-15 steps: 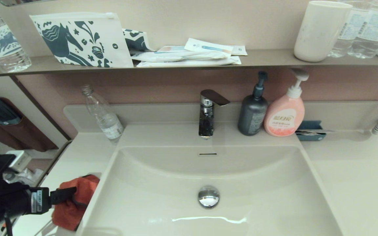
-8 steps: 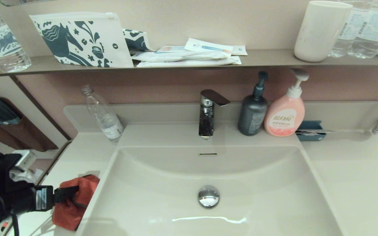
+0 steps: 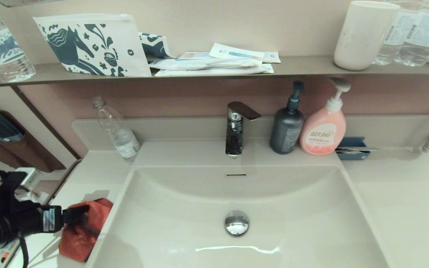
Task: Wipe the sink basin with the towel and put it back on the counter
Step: Pick up the cloth
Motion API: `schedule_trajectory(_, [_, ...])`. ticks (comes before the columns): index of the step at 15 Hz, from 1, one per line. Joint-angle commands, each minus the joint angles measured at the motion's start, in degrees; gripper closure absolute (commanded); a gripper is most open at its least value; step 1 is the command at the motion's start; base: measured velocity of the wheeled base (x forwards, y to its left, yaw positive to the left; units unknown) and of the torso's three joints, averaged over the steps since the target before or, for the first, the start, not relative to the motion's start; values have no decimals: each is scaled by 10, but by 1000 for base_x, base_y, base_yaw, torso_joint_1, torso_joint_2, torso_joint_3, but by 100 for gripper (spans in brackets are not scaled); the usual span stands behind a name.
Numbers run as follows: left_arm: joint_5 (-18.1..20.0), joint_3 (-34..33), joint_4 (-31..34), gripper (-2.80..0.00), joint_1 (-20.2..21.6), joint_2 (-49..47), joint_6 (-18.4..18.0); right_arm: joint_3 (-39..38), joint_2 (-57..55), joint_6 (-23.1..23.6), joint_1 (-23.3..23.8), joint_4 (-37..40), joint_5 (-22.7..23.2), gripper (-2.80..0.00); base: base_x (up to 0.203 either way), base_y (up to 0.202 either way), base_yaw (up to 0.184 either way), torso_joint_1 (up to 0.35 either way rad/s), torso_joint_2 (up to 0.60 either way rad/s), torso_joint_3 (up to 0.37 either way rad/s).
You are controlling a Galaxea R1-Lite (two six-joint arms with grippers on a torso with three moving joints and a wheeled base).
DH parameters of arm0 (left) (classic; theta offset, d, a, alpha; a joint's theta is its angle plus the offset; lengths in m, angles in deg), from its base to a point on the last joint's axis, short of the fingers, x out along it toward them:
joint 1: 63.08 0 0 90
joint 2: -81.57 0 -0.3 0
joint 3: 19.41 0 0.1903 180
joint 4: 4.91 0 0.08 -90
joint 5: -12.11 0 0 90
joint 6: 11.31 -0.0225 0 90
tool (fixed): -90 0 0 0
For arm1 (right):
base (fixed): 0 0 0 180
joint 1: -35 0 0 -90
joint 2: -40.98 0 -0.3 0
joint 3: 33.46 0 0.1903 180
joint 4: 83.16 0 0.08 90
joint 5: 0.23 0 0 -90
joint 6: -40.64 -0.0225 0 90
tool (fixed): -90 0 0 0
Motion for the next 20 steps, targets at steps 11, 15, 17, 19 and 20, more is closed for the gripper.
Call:
schedule_trajectory(11, [38,-4,-70,-280,34,-94,-22,0,-1,0,0,0,0,0,0,0,0,0,0,0])
schedule_trajectory(15, [39,-5,-101,0,35,-111,-22,0,-1,0,0,0,0,0,0,0,0,0,0,0])
schedule_trajectory(17, [39,-4,-101,0,35,-110,-22,0,-1,0,0,0,0,0,0,0,0,0,0,0])
schedule_trajectory(19, [39,-4,-101,0,36,-108,-22,0,-1,0,0,0,0,0,0,0,0,0,0,0])
schedule_trajectory(20, [39,-4,-101,0,39,-106,-22,0,-1,0,0,0,0,0,0,0,0,0,0,0])
